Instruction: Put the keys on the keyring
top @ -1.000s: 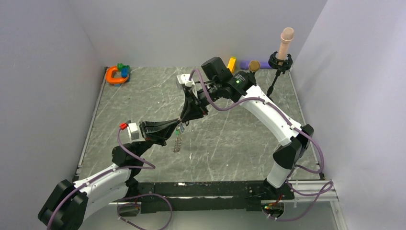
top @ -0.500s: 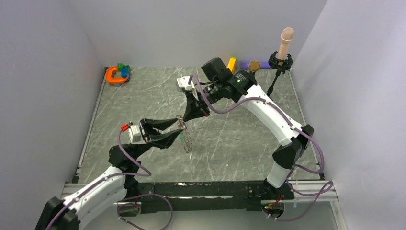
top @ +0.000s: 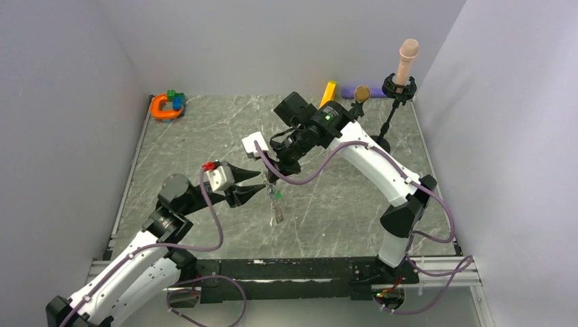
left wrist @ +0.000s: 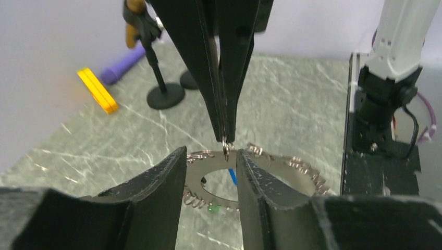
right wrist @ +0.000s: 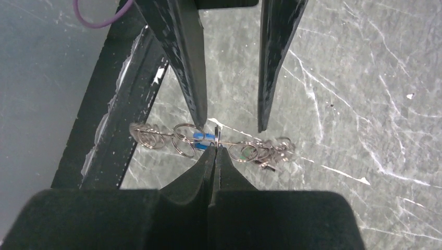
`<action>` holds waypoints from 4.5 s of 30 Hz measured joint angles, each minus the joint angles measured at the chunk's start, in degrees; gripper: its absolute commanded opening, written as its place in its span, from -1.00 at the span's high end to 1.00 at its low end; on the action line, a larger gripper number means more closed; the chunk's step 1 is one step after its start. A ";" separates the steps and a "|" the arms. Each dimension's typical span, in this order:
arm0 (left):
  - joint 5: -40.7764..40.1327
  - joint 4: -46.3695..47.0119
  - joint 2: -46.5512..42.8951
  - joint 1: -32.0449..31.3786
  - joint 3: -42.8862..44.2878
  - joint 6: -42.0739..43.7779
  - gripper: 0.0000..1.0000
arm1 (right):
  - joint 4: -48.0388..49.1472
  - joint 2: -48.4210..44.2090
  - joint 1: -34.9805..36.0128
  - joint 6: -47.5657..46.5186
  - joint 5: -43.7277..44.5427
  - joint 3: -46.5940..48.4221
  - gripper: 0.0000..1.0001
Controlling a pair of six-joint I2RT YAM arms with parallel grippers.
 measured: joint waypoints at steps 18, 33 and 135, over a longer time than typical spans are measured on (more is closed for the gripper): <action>4.59 0.26 3.76 0.00 0.11 -0.02 0.28 | -0.28 0.39 0.13 -0.68 1.29 0.11 1.00; 5.95 3.32 5.60 0.02 0.11 -2.89 0.97 | -0.33 0.39 0.13 -0.39 0.94 -0.11 1.00; -7.48 71.17 16.31 1.14 -18.82 -29.83 1.00 | 10.91 -2.36 -7.85 10.80 -21.38 -4.09 0.27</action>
